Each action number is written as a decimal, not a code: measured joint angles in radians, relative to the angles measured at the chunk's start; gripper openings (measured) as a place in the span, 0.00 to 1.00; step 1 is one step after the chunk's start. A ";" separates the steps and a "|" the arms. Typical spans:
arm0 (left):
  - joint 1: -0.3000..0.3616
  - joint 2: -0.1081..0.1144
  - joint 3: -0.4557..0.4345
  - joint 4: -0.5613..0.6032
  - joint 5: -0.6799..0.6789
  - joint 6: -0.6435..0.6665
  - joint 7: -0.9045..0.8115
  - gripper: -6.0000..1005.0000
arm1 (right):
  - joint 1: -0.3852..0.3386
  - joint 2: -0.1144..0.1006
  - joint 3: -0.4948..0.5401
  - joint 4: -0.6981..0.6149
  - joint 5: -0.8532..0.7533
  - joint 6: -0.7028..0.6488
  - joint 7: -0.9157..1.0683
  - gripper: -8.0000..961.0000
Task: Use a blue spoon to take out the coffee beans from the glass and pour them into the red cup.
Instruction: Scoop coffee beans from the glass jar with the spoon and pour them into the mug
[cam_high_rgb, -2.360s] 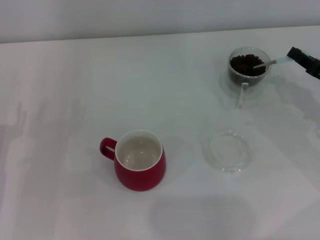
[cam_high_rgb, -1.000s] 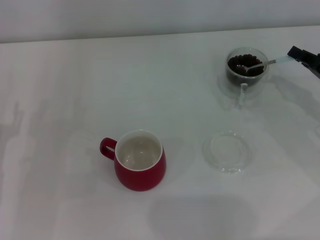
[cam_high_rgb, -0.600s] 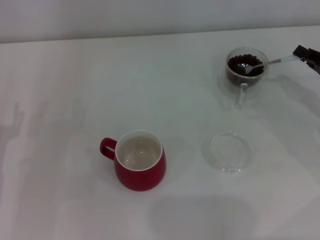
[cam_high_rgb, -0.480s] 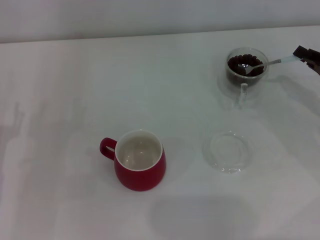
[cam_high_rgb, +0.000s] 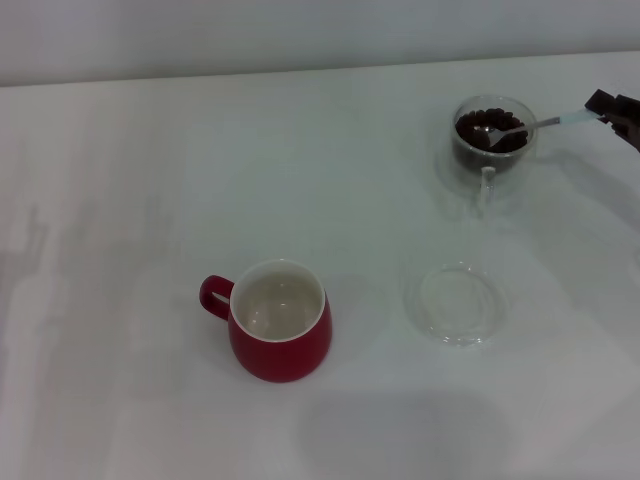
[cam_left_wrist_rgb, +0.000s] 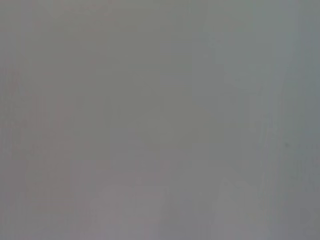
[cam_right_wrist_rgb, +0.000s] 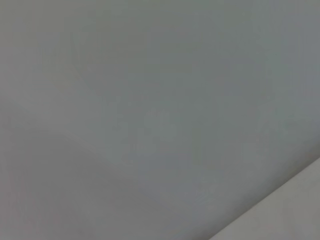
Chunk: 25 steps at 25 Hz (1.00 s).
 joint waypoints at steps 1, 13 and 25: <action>0.000 0.000 0.000 0.000 0.000 0.000 0.000 0.77 | 0.000 -0.001 0.001 0.000 0.000 -0.001 0.006 0.16; -0.002 0.000 0.000 0.000 -0.003 0.000 0.001 0.77 | 0.001 0.002 0.029 0.002 0.007 0.011 0.068 0.16; -0.005 0.002 0.000 -0.001 -0.008 0.000 0.003 0.77 | -0.012 0.007 0.083 0.027 0.010 -0.001 0.083 0.16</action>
